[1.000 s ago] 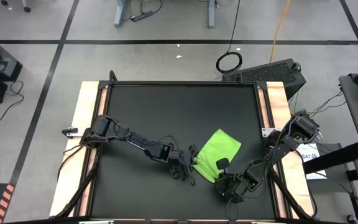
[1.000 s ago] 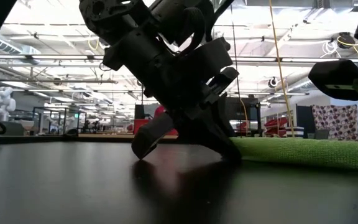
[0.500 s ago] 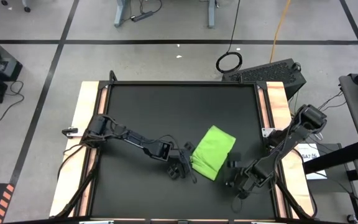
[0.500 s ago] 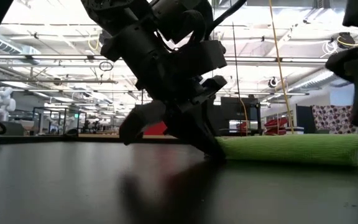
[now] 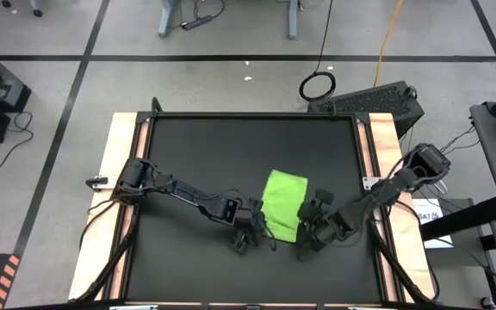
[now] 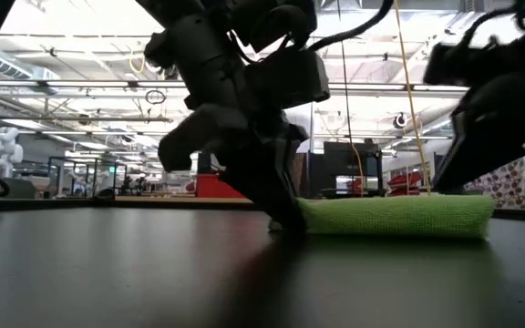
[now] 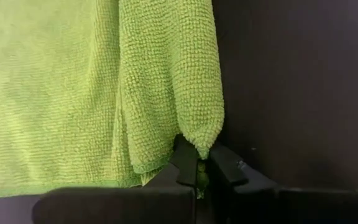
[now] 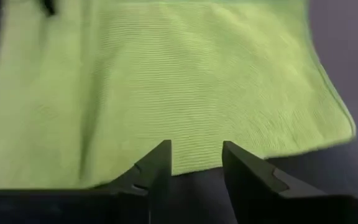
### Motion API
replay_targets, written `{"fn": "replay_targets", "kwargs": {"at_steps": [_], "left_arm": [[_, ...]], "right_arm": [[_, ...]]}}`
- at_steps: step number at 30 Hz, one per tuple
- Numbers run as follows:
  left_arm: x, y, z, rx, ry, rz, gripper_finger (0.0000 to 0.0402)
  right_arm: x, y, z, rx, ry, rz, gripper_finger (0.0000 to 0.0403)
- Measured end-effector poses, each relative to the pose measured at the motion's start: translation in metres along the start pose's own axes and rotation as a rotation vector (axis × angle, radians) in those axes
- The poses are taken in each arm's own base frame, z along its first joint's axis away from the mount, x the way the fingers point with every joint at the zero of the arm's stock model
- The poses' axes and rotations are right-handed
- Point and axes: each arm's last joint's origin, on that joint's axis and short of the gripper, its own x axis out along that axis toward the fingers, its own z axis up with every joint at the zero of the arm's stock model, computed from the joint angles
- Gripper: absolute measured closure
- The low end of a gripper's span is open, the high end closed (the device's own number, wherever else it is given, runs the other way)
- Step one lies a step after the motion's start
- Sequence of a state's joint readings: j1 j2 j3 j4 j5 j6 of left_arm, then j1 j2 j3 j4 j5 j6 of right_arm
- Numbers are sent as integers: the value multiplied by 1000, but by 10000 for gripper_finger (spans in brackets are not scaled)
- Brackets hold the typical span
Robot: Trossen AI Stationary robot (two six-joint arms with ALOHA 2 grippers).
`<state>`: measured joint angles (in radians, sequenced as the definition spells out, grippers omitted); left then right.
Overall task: Roll towel into tight, uniform cylinder
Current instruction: Roll the green towel
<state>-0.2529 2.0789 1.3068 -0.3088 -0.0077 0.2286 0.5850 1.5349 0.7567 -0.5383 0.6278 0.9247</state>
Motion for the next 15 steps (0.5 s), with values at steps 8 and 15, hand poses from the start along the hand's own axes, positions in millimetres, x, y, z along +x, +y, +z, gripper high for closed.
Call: {"fn": "replay_targets", "kwargs": {"at_steps": [8,15], "left_arm": [[-2,-7,-3,-260,48,-116,392],[-2,-4,0,-414,5,-333,391]], "right_arm": [[21,-5,14,-80,-100,61,282],[8,16,16,-376,-213,230,282]]}}
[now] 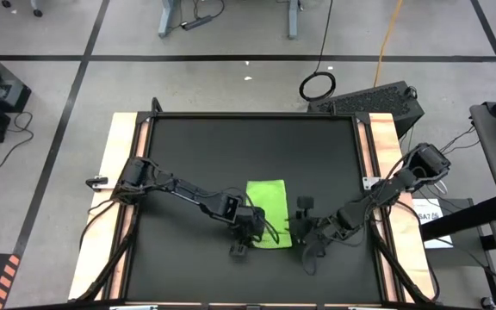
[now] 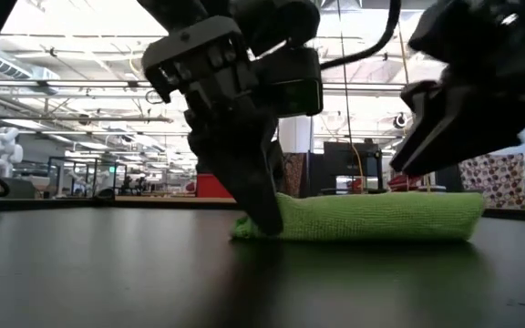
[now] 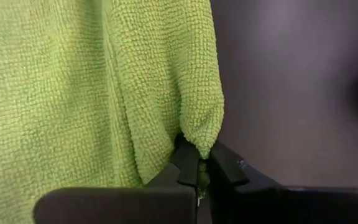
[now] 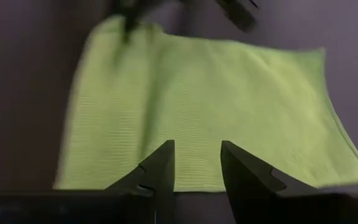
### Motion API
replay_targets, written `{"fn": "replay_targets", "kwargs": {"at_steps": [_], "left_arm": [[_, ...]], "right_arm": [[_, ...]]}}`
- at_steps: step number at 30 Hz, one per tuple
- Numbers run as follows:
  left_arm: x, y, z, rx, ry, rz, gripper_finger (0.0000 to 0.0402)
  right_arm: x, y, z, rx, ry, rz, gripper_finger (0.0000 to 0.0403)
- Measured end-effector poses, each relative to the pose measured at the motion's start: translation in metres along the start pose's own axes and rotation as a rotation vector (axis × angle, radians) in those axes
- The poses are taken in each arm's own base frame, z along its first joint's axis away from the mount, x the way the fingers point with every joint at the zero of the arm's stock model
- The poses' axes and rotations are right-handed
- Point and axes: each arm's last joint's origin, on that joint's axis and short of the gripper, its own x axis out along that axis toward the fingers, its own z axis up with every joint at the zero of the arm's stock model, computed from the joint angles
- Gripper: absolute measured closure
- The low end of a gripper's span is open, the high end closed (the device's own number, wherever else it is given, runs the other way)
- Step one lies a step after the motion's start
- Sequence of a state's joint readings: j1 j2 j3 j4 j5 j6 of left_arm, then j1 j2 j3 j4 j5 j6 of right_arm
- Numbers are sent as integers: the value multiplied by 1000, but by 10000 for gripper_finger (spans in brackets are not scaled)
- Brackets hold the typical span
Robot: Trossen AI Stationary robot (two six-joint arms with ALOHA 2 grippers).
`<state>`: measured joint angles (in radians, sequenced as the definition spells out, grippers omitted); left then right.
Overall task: Roll towel into tight, uniform cylinder
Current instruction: Roll the green towel
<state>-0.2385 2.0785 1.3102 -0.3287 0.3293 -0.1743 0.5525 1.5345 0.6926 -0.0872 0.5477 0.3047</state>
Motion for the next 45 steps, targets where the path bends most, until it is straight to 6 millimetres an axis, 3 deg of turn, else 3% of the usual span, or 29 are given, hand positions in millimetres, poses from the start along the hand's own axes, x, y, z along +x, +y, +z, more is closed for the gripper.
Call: {"fn": "replay_targets", "kwargs": {"at_steps": [13,23,27,31,35,41,45], "left_arm": [[-13,35,9,-118,-47,-183,390],[-19,49,11,-172,-61,-223,390],[-21,51,11,-179,-59,-240,390],[-21,51,10,-184,-52,-248,390],[-19,52,8,-200,-35,-275,390],[-17,52,8,-177,-36,-292,390],[-16,49,8,-124,-41,-286,377]], "right_arm": [[-26,44,-24,-118,-184,130,279],[-4,52,-47,-153,-275,84,193],[10,56,-59,-146,-239,44,188],[16,55,-65,-59,-242,-40,219],[19,52,-64,-3,-235,-45,282],[33,39,-56,178,-146,110,387],[38,28,-51,333,-102,191,388]]}}
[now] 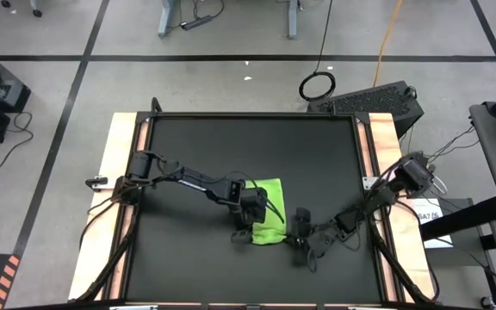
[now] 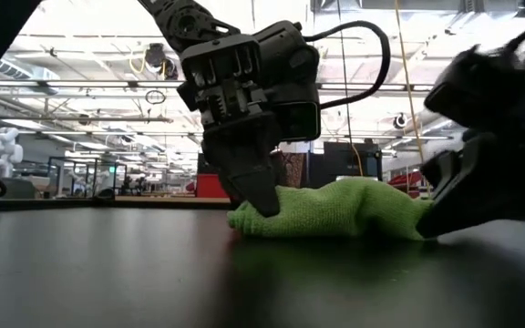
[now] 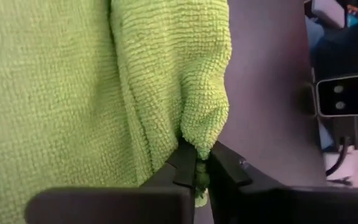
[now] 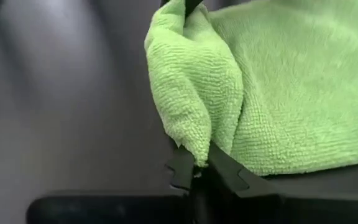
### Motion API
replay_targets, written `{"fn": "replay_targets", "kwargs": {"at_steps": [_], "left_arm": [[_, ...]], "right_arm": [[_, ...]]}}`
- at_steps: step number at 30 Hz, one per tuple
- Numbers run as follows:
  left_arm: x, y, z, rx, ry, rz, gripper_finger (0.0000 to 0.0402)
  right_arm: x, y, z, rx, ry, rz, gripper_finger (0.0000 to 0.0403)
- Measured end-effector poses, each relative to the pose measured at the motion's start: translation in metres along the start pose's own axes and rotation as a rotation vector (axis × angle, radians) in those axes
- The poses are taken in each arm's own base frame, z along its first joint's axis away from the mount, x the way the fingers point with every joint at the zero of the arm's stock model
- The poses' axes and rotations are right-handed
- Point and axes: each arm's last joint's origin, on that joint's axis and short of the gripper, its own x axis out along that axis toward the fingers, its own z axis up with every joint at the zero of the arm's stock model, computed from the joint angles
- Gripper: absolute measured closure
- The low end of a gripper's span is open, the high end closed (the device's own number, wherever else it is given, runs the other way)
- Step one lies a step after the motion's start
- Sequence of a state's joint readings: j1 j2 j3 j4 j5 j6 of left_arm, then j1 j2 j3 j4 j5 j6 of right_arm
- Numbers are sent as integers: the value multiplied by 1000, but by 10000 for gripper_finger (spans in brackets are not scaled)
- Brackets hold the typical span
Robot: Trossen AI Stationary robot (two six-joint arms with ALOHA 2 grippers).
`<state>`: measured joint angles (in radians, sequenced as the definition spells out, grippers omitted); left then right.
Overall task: Roll towel into tight, uniform cylinder
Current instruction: Roll the green towel
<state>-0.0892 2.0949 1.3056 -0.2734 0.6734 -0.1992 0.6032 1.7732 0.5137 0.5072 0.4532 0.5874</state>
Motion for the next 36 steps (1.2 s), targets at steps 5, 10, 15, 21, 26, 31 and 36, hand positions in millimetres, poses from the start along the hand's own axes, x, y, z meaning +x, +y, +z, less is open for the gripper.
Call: {"fn": "replay_targets", "kwargs": {"at_steps": [5,10,15,21,26,31,36], "left_arm": [[5,-7,-1,81,5,9,303],[6,-12,-2,122,19,26,223],[-5,-30,-3,230,26,185,204],[-18,-72,-1,521,-30,514,203],[11,-108,-19,828,53,764,203],[40,-119,-42,975,68,942,203],[49,-121,-56,999,37,977,203]], "right_arm": [[-5,-13,7,136,49,86,390],[-18,-26,13,230,67,130,400],[-24,-38,17,330,92,181,399],[-20,-49,22,398,151,242,399],[-17,-57,31,439,129,297,399],[-15,-65,36,464,133,325,399],[-14,-71,39,497,150,352,399]]}}
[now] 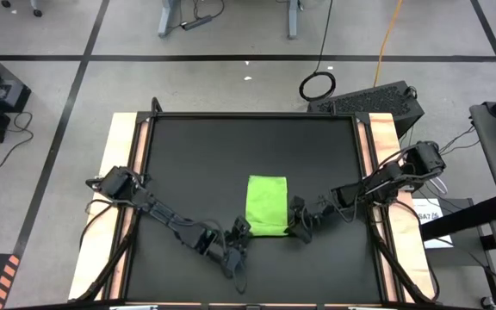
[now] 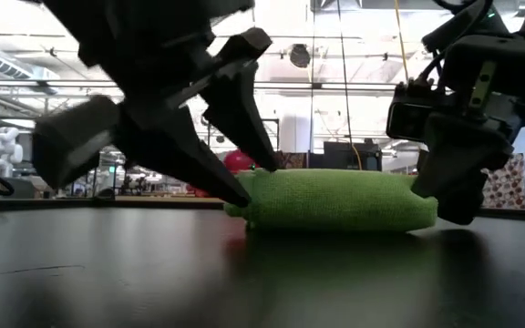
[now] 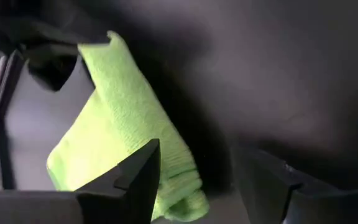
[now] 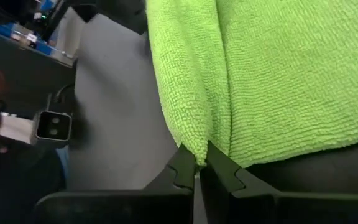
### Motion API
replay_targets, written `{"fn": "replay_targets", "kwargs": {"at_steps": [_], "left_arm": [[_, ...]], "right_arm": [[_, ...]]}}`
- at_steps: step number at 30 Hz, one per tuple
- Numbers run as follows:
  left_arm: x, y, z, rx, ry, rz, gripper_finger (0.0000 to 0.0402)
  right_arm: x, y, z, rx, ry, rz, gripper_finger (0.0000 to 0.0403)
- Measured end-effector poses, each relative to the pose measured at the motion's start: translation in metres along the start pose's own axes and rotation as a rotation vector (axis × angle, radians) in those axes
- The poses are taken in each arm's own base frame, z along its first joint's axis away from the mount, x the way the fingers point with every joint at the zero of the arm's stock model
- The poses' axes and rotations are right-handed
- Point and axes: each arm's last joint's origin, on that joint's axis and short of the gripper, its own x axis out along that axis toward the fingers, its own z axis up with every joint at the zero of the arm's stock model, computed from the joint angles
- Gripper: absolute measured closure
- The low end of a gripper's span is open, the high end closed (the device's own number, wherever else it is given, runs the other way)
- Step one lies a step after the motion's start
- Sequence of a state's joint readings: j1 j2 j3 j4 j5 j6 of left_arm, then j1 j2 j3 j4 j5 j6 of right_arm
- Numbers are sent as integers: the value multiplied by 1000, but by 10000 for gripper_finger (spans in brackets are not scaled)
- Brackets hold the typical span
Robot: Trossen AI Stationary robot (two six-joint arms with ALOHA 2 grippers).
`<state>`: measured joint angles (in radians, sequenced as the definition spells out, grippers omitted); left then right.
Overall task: Roll towel into tight, uniform cylinder
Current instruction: Roll the green towel
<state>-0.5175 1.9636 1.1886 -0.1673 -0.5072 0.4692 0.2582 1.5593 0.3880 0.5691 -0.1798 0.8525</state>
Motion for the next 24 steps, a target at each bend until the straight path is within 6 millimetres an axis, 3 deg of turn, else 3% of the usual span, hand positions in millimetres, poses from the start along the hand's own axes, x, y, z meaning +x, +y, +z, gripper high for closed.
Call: {"fn": "replay_targets", "kwargs": {"at_steps": [12,24], "left_arm": [[16,3,-26,-75,46,86,203],[14,2,-21,7,12,139,203]], "right_arm": [[-1,-1,4,32,-11,9,399],[-1,-1,4,28,-12,8,399]]}}
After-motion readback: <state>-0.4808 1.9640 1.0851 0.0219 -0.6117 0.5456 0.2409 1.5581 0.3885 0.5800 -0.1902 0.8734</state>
